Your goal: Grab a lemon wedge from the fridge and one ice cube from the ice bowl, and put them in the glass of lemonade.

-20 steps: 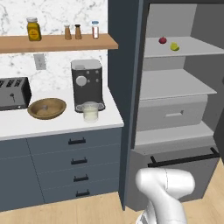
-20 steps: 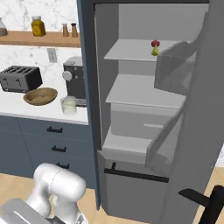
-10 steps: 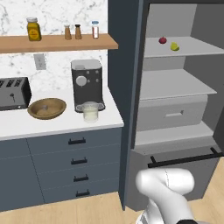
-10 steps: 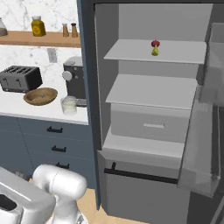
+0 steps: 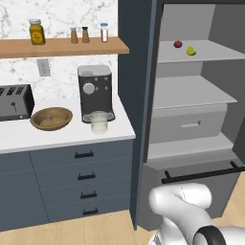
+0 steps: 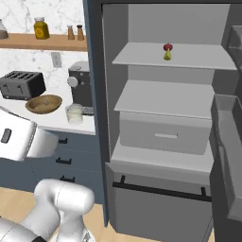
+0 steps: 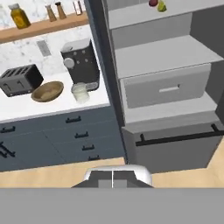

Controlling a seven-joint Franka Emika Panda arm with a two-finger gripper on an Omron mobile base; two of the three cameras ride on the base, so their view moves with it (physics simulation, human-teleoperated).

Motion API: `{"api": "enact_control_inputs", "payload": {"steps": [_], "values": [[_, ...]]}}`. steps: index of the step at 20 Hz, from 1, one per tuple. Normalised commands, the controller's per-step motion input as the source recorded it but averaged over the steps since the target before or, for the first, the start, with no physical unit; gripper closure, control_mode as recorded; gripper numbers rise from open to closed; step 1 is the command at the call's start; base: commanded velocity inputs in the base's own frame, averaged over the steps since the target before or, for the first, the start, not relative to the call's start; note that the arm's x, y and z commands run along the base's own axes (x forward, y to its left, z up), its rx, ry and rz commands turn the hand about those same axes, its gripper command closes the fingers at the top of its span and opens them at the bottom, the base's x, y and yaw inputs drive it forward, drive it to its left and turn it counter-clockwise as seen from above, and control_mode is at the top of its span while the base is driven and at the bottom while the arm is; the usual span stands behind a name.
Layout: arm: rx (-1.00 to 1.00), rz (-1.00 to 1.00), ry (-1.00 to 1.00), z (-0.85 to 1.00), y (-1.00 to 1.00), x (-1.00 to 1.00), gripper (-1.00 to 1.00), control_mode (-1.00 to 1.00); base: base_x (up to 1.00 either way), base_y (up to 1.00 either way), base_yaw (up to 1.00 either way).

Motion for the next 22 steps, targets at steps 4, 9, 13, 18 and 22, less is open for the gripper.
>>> {"api": "enact_control_inputs", "payload": {"steps": [4, 9, 13, 18, 22], "values": [[-0.05, 0.11, 0.03, -0.58, 0.41, 0.81, 1.00, -1.00, 0.00, 0.00, 0.00], [0.00, 0.14, 0.06, -0.56, 0.09, 0.86, 1.00, -1.00, 0.00, 0.00, 0.00], [0.00, 0.14, 0.00, -0.48, 0.01, 0.72, 1.00, -1.00, 0.00, 0.00, 0.00], [-0.01, 0.06, 0.00, -0.40, 0.13, 0.57, 1.00, -1.00, 0.00, 0.00, 0.00], [-0.05, -0.03, 0.00, -0.24, 0.21, 0.46, 1.00, -1.00, 0.00, 0.00, 0.00]]}}
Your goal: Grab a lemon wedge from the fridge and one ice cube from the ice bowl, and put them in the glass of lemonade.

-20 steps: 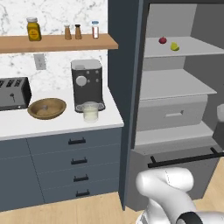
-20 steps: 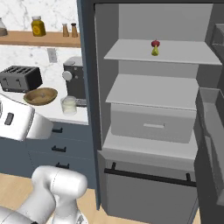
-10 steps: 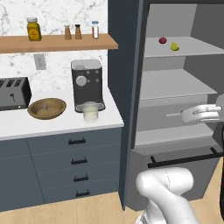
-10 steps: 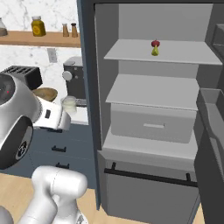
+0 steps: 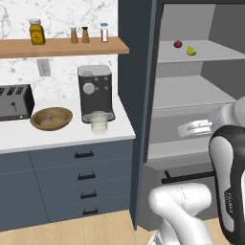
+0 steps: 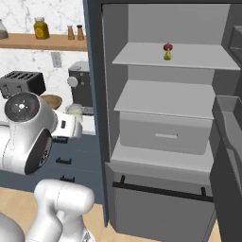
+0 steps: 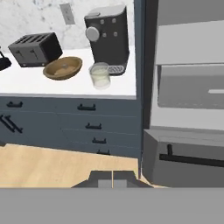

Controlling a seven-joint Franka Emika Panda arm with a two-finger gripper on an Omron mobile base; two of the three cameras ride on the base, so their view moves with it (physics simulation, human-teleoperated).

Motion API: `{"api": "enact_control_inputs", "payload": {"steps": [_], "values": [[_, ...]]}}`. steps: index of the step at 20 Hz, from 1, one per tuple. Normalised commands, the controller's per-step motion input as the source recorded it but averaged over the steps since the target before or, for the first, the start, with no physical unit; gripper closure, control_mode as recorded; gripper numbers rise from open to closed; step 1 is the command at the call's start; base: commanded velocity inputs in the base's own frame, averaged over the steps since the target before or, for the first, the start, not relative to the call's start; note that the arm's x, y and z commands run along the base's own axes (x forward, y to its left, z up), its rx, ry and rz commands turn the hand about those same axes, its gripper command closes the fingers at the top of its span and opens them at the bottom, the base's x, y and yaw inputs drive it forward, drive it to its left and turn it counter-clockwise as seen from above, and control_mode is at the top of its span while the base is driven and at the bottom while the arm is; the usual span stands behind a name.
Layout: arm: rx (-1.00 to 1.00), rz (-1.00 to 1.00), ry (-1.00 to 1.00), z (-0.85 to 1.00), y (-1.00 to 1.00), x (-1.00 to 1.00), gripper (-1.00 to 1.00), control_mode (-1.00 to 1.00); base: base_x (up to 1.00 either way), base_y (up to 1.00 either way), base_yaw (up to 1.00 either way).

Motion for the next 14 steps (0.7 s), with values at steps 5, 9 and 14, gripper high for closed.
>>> {"api": "enact_control_inputs", "payload": {"steps": [5, 9, 14], "values": [[-0.05, -0.12, -0.01, -0.11, 0.04, 0.21, 1.00, -1.00, 0.00, 0.00, 0.00], [-0.05, -0.21, -0.07, -0.07, 0.00, 0.01, 1.00, -1.00, 0.00, 0.00, 0.00], [0.00, -0.15, -0.02, 0.00, -0.10, -0.08, 1.00, -1.00, 0.00, 0.00, 0.00]]}}
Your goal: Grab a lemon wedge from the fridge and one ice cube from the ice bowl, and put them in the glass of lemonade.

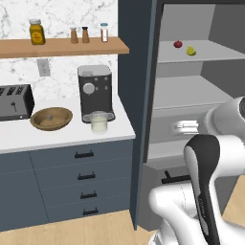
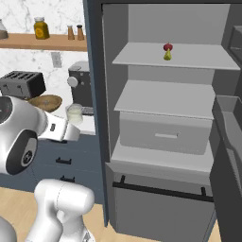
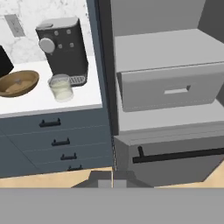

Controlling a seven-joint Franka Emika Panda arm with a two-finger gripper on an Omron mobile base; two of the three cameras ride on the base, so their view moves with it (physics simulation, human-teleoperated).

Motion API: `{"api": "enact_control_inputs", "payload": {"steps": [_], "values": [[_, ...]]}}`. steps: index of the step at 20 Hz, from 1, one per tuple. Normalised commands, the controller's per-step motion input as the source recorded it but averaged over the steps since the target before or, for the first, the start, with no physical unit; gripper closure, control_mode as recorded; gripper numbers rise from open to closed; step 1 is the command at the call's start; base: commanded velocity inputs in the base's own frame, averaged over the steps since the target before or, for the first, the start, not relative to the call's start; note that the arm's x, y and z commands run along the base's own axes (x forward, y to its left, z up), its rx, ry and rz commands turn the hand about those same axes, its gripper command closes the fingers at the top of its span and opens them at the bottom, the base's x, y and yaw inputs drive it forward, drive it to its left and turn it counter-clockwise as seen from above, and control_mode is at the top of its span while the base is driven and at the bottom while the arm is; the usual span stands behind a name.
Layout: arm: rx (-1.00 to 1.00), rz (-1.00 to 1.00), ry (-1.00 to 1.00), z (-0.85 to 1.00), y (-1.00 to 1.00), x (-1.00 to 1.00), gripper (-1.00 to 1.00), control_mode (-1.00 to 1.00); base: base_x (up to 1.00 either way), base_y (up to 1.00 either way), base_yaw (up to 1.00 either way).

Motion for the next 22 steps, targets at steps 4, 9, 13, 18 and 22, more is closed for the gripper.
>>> {"api": "enact_control_inputs", "payload": {"steps": [4, 9, 13, 18, 22], "values": [[0.00, -0.10, 0.00, 0.00, -0.05, -0.10, 1.00, -1.00, 0.00, 0.00, 0.00], [0.00, -0.07, -0.04, -0.01, 0.00, -0.08, 1.00, 1.00, -0.01, -0.01, -0.03], [0.00, 0.00, 0.00, 0.00, 0.00, 0.00, 1.00, 1.00, -0.02, -0.35, -0.15], [0.00, 0.00, 0.00, 0.00, 0.00, 0.00, 1.00, 1.00, -0.18, -0.66, -0.05], [0.00, 0.00, 0.00, 0.00, 0.00, 0.00, 1.00, 1.00, -0.01, -0.63, 0.00]]}}
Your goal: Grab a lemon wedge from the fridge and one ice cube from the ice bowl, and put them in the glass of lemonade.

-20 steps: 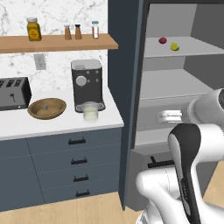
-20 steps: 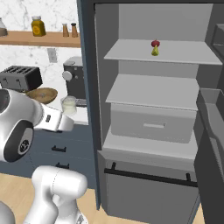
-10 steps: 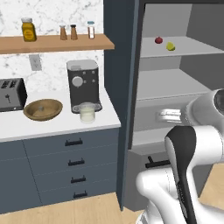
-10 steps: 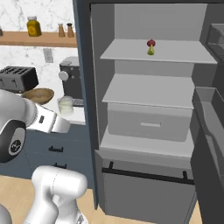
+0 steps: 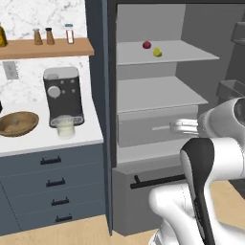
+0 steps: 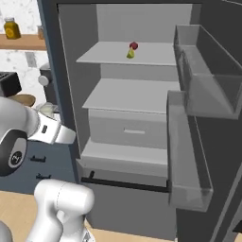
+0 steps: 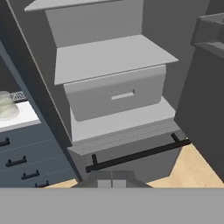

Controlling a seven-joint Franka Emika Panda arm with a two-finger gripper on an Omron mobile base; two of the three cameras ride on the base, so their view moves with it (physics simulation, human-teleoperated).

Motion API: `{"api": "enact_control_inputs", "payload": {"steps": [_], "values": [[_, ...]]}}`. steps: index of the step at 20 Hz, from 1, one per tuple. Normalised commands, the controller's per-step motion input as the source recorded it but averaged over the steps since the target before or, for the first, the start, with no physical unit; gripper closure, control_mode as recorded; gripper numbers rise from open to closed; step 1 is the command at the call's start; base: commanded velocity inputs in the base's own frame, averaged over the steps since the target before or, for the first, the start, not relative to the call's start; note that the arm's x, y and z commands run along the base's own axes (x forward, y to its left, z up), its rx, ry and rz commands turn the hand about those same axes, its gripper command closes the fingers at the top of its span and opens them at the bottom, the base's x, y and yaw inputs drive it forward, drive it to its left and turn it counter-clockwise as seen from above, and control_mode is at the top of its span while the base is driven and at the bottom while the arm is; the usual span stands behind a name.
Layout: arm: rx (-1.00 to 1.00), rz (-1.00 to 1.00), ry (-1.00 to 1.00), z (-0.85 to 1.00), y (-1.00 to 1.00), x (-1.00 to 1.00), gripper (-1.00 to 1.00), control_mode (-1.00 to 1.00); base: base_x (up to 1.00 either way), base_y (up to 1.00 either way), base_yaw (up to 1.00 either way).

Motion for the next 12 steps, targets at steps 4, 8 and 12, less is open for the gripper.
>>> {"api": "enact_control_inputs", "payload": {"steps": [4, 8, 12], "values": [[0.00, 0.00, 0.00, 0.00, 0.00, 0.00, 1.00, 1.00, 0.00, -0.31, 0.00], [0.00, 0.00, 0.00, 0.00, 0.00, 0.00, 1.00, 1.00, 0.00, -0.38, 0.01], [0.00, 0.00, 0.00, 0.00, 0.00, 0.00, 1.00, 1.00, 0.16, -0.51, 0.02]]}}
